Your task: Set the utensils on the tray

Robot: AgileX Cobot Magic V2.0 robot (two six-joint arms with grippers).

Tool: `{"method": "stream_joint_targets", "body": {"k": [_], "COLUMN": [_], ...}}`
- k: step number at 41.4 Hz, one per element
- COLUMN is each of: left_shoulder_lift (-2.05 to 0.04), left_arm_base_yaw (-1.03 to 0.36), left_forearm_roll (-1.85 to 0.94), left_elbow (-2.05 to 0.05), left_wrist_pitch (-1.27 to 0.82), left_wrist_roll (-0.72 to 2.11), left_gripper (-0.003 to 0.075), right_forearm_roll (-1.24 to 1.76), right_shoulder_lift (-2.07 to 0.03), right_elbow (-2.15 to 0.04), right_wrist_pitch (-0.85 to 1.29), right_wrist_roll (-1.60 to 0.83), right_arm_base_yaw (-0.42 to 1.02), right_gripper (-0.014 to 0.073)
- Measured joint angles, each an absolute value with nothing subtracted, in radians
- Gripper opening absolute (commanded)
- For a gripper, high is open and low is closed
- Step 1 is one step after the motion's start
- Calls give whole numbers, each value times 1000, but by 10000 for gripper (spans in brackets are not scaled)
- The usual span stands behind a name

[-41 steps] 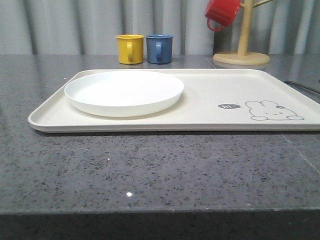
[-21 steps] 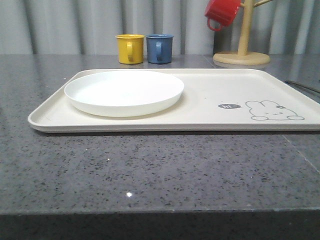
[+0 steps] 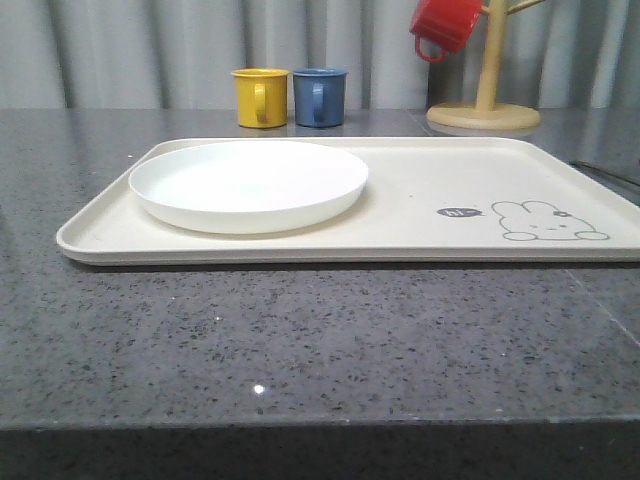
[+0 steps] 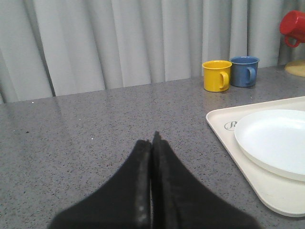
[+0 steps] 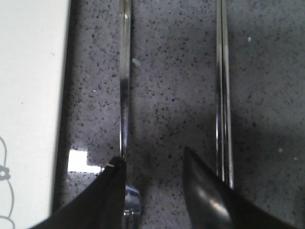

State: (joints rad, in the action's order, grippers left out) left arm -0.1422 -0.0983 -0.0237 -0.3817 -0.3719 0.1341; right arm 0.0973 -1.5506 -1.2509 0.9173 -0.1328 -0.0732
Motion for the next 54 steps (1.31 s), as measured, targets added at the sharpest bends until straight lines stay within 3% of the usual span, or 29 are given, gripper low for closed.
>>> {"method": "stream_joint_targets", "body": {"k": [25,31,42,54], "left_shoulder_lift": [-142,-142,-142,-142], "left_arm_base_yaw": [-98,-98,-98,-96], "left_forearm_roll": [-24,-24,-24,-24], "left_elbow": [-382,-382,-382,-382], "left_wrist_pitch": [-372,-372,-371,-371], "left_wrist_roll": [134,134,134,134], "left_gripper": [-19,-19,-19,-19], "right_forearm_roll": [103,103,93,80], "right_shoulder_lift": [-1728,-1734,-1734,-1722], "right_elbow": [-1322,-1326,-1328,-1328], "right_wrist_pitch": [904,904,904,922], "right_wrist_roll": [-141,-141,-142,-77], "right_arm_base_yaw": [-13,-13,-13,-13], "right_gripper": [308,220,-39,-59]}}
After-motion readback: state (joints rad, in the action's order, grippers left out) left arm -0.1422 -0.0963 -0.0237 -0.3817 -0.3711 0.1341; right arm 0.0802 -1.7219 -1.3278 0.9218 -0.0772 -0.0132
